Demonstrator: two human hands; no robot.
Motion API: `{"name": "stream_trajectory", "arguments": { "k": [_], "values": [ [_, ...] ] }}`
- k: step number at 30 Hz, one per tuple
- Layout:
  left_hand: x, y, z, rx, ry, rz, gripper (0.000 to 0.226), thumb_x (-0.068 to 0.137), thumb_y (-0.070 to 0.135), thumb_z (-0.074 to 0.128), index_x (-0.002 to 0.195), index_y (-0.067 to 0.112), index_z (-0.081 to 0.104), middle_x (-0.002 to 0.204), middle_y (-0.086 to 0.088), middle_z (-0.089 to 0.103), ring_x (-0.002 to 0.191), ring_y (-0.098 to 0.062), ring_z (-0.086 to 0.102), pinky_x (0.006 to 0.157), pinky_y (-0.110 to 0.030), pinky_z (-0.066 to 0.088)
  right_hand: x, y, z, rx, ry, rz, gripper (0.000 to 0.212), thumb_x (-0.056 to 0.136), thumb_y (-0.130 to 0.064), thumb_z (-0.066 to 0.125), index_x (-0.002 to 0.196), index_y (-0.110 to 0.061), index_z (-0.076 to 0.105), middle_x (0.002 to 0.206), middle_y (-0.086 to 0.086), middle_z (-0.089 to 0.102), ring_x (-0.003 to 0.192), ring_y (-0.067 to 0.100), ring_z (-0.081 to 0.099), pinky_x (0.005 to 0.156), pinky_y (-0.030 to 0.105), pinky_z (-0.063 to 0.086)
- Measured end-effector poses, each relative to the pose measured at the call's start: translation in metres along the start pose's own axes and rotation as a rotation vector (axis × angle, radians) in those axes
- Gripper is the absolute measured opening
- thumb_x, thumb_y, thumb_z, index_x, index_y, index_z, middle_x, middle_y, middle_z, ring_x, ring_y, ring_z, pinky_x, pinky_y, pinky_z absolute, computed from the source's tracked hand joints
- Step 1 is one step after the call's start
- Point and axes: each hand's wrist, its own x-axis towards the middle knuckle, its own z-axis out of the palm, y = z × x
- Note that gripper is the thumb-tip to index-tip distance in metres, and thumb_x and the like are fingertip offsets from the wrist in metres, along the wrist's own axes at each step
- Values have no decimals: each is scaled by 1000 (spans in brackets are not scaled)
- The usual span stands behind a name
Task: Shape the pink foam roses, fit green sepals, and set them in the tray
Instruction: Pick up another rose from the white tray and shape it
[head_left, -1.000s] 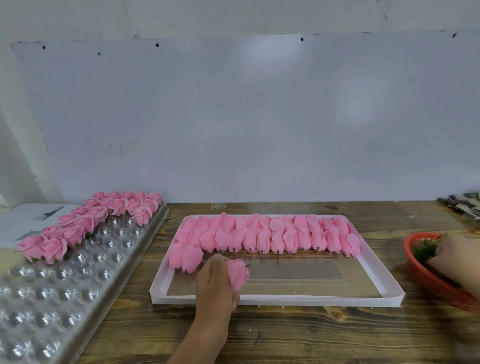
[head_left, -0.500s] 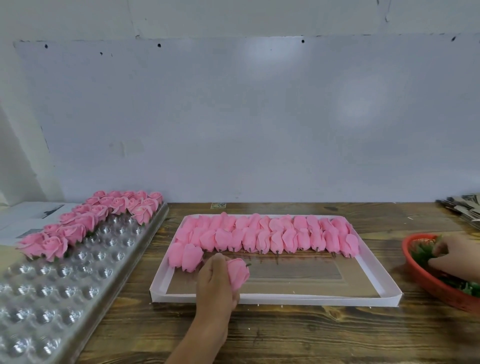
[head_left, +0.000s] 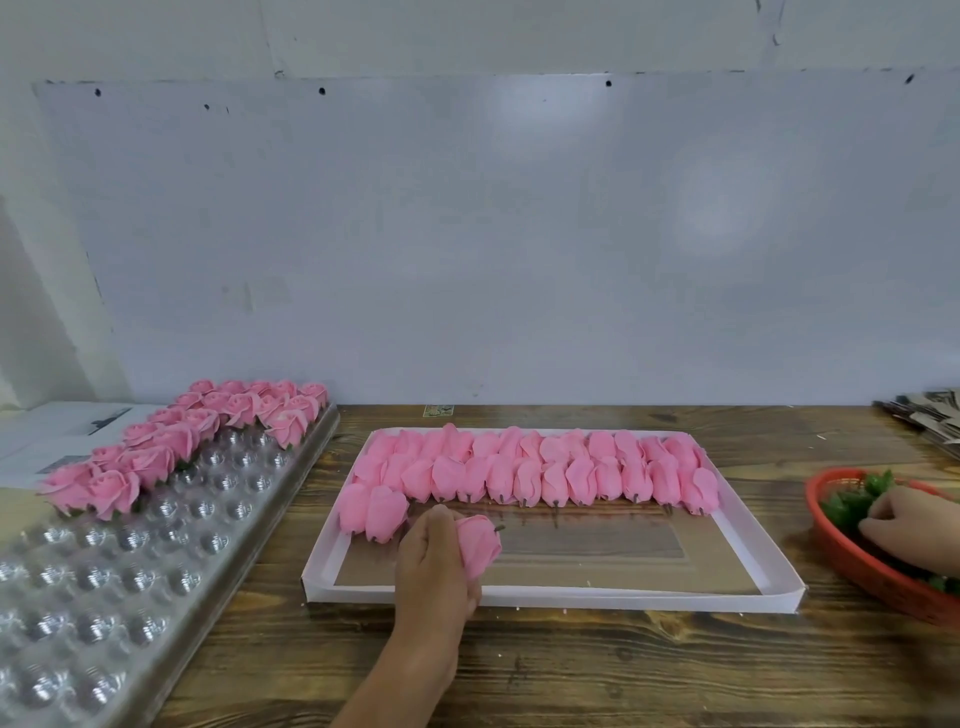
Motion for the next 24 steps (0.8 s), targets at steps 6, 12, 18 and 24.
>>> {"name": "stream_trajectory", "arguments": {
  "k": [6, 12, 18, 24],
  "values": [
    [0, 0, 0, 17, -16, 13, 40, 105, 35, 38, 82, 7, 56, 68, -8, 45, 39, -8, 38, 36, -19, 29, 2, -3, -2, 26, -129, -43, 26, 80, -6, 62, 83, -32, 59, 81, -12, 59, 75, 11, 63, 74, 26, 53],
    [1, -1, 1, 10, -7, 13, 40, 104, 36, 39, 82, 8, 57, 73, -9, 46, 40, -7, 38, 38, -19, 31, 32, 20, -3, 75, -44, 0, 23, 79, -10, 59, 76, -32, 64, 86, 5, 63, 68, 31, 68, 50, 36, 58],
    [1, -1, 1, -8, 2, 4, 40, 104, 36, 39, 80, 10, 57, 73, -7, 49, 39, -5, 40, 39, -18, 32, 64, 50, -1, 72, 56, -58, 15, 59, -33, 62, 69, -40, 70, 70, -5, 69, 60, 17, 68, 59, 34, 58],
    [2, -2, 1, -5, 3, 6, 39, 103, 38, 40, 77, 14, 57, 74, -7, 47, 39, -2, 42, 41, -19, 34, 24, 6, -22, 362, 261, 55, 11, 85, -17, 64, 83, -7, 61, 65, 13, 66, 62, 35, 67, 62, 53, 58]
  ]
}}
